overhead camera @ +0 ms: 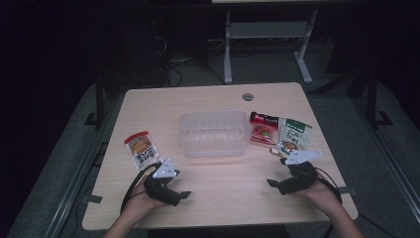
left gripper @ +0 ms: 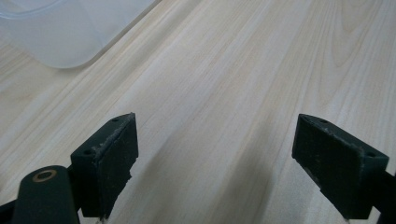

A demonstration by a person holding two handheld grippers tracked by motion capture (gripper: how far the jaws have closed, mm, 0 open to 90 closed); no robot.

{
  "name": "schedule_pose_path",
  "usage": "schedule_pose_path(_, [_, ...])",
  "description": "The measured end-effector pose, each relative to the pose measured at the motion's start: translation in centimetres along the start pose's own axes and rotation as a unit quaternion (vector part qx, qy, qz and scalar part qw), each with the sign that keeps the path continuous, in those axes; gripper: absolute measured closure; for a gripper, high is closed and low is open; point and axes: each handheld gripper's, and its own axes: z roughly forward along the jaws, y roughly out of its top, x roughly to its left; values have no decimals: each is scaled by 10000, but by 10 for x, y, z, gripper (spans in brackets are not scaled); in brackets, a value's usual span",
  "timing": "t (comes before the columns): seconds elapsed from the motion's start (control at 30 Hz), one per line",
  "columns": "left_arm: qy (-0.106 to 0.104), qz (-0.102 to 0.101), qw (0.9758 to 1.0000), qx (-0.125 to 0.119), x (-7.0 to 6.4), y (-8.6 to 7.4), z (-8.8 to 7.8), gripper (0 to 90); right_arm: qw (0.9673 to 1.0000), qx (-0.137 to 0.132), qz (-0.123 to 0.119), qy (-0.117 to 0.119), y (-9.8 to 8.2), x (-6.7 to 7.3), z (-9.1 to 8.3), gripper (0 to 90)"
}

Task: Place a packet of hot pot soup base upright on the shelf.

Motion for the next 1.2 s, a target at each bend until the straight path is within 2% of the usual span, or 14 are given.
schedule_pose_path(0.2, [-27,-50,10000,-17,1,-1,-2,139,9999,79,-36,104,11,-4,-1,149])
schedule_pose_path(0.3, [-23,-87,9999,-48,1,0,-4,142,9997,131,-122,150,17,-6,1,225])
schedule_pose_path(0.33, [-23,-61,10000,-13,1,0,-4,142,9996,118,-160,184,22,-9,2,297])
schedule_pose_path(0.47, [-26,-85,10000,-16,2,-1,-6,143,9995,156,-214,177,33,-16,5,385])
schedule_pose_path(0.73, [-53,-137,9999,23,2,-1,-7,144,9991,268,-327,-6,64,-42,21,417])
schedule_pose_path(0.8, [-54,-134,9999,6,3,-1,-8,146,9992,286,-275,-54,70,-52,26,476])
schedule_pose_path(0.87, [-72,-140,9999,10,3,-1,-7,150,9995,262,-176,-70,75,-67,34,632])
schedule_pose_path(0.9, [-80,-149,9999,16,3,-1,-7,150,9995,262,-176,-70,75,-67,34,632])
schedule_pose_path(0.93, [-93,-155,9998,17,2,-1,-7,150,9990,381,-175,-168,77,-74,40,739])
schedule_pose_path(0.97, [-93,-155,9998,17,2,-1,-7,150,9990,381,-175,-168,77,-74,40,739])
schedule_pose_path(1.0, [-102,-162,9998,13,2,-2,-7,150,9986,451,-138,-245,77,-79,45,849])
schedule_pose_path(1.1, [-108,-134,9998,37,2,-1,-7,150,9984,494,-97,-274,77,-83,49,893])
schedule_pose_path(1.17, [-114,-153,9998,29,2,-1,-6,151,9978,507,-123,-416,77,-86,54,897])
schedule_pose_path(1.2, [-128,-150,9998,46,2,-1,-6,151,9981,418,-3,-456,78,-93,58,899])
